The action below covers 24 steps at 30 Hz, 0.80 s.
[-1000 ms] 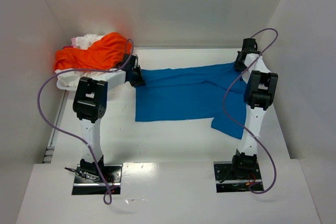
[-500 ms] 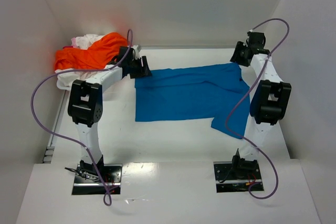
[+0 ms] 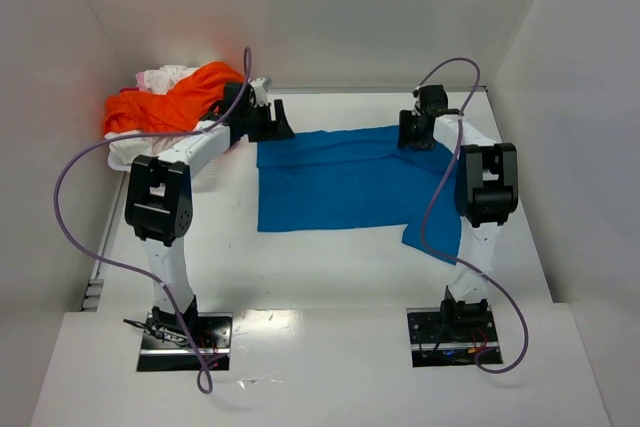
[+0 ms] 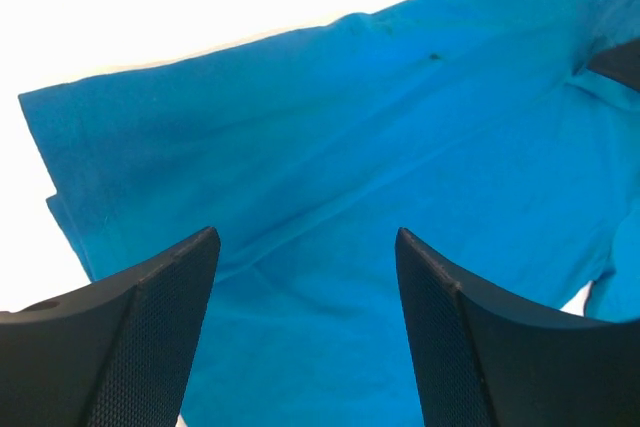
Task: Fold and stack the t-shirts
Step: Fold the flattened tshirt in 1/3 of the way
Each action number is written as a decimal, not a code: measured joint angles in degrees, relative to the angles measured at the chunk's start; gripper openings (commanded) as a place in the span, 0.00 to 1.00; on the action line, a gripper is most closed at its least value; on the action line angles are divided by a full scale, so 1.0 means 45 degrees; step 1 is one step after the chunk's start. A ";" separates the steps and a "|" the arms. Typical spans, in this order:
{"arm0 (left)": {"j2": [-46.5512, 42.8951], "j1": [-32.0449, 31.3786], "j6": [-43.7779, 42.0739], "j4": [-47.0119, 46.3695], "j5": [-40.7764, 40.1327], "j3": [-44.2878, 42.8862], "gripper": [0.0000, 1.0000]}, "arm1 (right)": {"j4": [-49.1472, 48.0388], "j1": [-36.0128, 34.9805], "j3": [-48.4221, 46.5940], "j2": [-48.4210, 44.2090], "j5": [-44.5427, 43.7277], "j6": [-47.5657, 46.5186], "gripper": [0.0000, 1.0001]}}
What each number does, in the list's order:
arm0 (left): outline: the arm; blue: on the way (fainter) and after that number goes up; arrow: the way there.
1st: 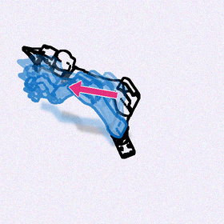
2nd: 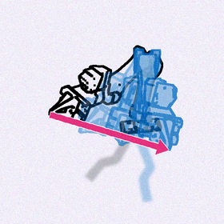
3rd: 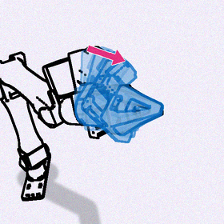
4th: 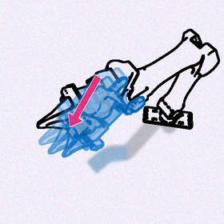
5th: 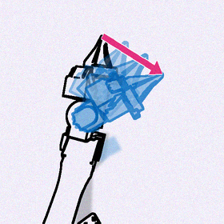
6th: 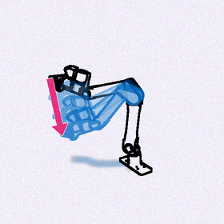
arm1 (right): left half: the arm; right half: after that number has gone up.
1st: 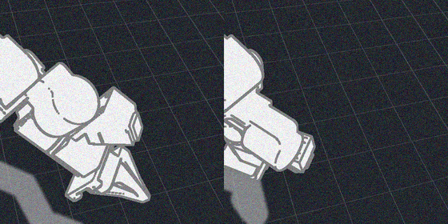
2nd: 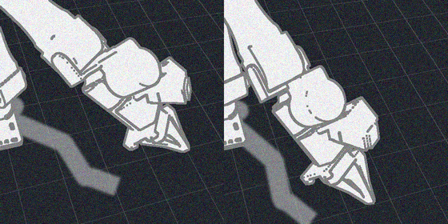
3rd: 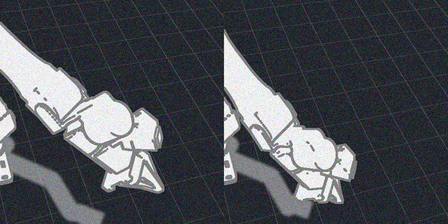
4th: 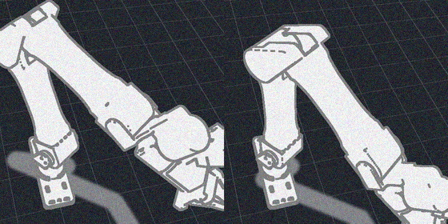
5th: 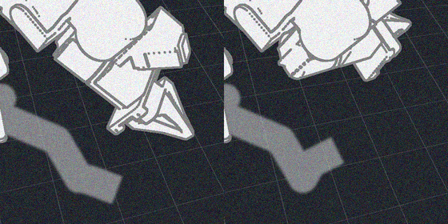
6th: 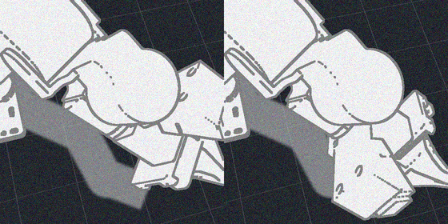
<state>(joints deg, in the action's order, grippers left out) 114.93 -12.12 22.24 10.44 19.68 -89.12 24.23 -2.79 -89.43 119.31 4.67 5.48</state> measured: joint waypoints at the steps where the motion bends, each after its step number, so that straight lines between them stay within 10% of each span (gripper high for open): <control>1: -0.0117 0.0000 -0.0010 0.0010 0.0005 0.0083 0.79 | 0.0005 0.0039 -0.0107 0.0126 -0.0204 0.0000 0.62; 24: -0.0733 0.0000 -0.0287 0.0146 0.0000 0.0481 0.80 | 0.0529 0.0155 -0.0889 0.1069 -0.2006 0.0141 0.41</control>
<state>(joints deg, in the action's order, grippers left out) 111.63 -12.12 20.95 11.09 19.68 -86.96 26.61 -2.09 -93.43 124.11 -4.36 6.11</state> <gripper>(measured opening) 0.801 0.470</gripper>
